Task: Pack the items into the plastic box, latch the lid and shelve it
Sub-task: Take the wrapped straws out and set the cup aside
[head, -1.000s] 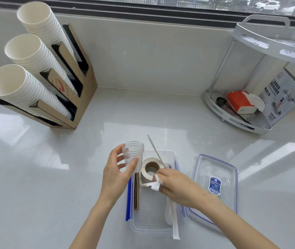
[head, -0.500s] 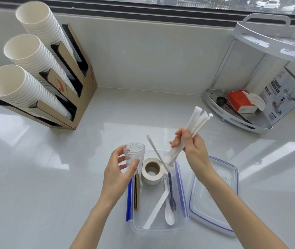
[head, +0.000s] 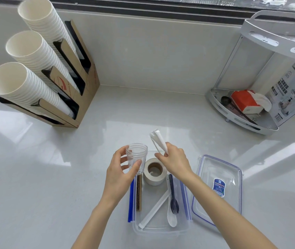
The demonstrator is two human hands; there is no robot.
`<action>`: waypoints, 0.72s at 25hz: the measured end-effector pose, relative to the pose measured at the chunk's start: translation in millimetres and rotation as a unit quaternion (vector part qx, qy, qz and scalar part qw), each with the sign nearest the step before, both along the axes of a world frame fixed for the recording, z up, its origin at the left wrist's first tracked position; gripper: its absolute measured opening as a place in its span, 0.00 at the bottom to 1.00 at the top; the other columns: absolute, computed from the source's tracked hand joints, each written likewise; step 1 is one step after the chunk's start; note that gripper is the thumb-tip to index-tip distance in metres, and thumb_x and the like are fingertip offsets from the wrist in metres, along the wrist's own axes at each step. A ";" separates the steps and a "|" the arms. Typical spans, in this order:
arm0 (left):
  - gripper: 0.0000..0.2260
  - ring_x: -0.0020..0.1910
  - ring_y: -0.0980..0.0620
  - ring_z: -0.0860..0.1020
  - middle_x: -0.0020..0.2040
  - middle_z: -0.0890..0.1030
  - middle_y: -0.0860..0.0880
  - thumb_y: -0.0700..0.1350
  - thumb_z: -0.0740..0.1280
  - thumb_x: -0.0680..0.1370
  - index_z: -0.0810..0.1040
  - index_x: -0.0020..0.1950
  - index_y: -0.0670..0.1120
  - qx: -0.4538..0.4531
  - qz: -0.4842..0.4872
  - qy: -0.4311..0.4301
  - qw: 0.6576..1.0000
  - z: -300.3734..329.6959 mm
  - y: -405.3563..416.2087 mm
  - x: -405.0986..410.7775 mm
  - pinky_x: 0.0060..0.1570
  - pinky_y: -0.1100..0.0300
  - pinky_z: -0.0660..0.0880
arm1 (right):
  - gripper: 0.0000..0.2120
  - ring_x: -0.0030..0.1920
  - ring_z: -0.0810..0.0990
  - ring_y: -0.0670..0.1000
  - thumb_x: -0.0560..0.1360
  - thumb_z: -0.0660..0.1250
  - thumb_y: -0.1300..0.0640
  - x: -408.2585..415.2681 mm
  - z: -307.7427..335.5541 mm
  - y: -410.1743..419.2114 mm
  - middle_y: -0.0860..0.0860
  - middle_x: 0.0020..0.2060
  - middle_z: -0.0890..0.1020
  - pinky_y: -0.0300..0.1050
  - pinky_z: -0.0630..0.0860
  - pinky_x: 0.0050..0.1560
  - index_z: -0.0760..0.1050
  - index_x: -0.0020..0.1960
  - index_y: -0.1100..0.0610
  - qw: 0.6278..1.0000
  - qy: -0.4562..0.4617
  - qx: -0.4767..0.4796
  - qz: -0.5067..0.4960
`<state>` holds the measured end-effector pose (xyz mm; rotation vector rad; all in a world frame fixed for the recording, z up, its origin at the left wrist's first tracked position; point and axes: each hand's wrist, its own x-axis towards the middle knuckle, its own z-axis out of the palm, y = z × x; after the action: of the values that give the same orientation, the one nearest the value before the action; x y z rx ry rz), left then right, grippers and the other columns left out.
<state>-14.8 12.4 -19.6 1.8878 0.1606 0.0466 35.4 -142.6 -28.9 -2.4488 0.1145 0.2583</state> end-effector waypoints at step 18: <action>0.22 0.55 0.53 0.73 0.59 0.72 0.53 0.44 0.67 0.73 0.66 0.65 0.47 -0.004 -0.007 0.012 1.000 -0.6 -1.8 -2.8 0.44 0.72 0.70 | 0.09 0.46 0.68 0.53 0.80 0.52 0.57 -6.5 23.8 -17.6 0.51 0.42 0.72 0.38 0.63 0.39 0.69 0.47 0.55 0.986 -0.137 0.089 0.047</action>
<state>-17.6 10.6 -20.2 1.8813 0.1633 0.0140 28.9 -160.2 -5.2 -2.2886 -0.1377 -0.0282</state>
